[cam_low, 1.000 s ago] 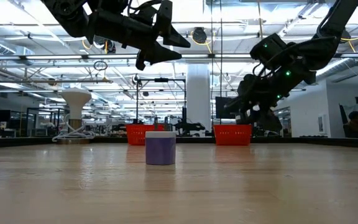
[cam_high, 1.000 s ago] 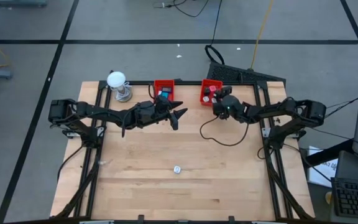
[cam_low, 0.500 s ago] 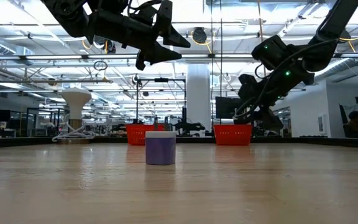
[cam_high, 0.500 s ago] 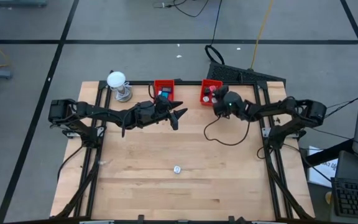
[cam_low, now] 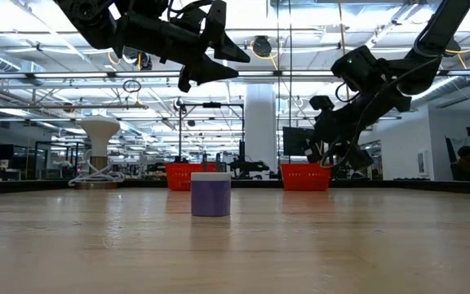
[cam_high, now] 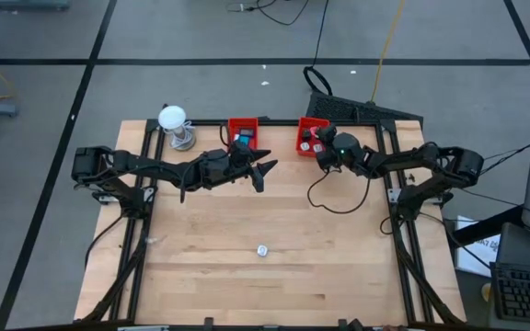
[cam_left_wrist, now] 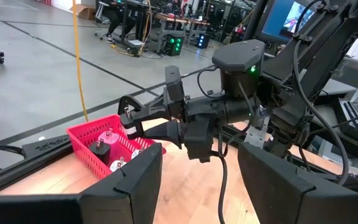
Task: Pick & Place Office items
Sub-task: Put the black charger adapter into the right red basket, then put the purple charger adapter into the right red basket
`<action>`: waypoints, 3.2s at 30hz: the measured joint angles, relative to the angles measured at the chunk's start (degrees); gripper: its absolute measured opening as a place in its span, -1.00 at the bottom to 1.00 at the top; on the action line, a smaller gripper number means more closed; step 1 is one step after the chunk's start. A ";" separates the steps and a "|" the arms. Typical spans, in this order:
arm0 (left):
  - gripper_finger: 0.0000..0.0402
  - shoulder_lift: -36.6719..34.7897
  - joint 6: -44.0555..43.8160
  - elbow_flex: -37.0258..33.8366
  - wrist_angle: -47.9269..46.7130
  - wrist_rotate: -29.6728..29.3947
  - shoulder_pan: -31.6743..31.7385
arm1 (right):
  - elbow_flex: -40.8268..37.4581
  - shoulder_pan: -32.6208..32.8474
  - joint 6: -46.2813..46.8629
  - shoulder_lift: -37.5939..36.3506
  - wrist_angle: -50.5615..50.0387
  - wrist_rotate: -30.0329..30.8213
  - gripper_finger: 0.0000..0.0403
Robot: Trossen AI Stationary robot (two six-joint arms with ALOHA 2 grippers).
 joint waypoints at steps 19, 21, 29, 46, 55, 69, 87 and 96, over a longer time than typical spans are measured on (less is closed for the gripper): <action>0.07 0.01 -0.01 0.00 0.00 -0.01 0.00 | 0.11 -1.83 8.76 -0.04 -4.39 -5.97 0.05; 0.07 -0.01 0.01 0.00 0.00 -0.01 0.00 | 0.11 -2.28 9.97 -0.04 -4.38 -5.95 0.13; 0.07 0.01 0.01 0.00 0.00 0.00 0.00 | 0.11 -2.86 9.06 -0.02 -3.47 -5.70 0.26; 0.07 -0.01 -0.01 0.00 0.00 -0.02 0.00 | 0.06 3.68 12.33 -0.15 15.42 7.05 0.22; 0.07 0.01 -0.01 0.00 0.00 -0.02 0.00 | 0.06 13.10 27.97 -0.15 24.62 10.87 0.21; 0.07 -0.01 -0.01 0.00 0.00 -0.02 0.00 | 0.06 29.59 83.66 -0.17 24.89 10.51 0.18; 0.07 0.00 -0.01 0.00 0.00 0.00 0.00 | 0.06 40.00 112.87 -0.17 26.71 -58.72 0.18; 0.07 0.01 -0.01 0.00 0.00 -0.01 -0.01 | 0.04 42.83 119.63 -0.26 33.05 -84.42 0.18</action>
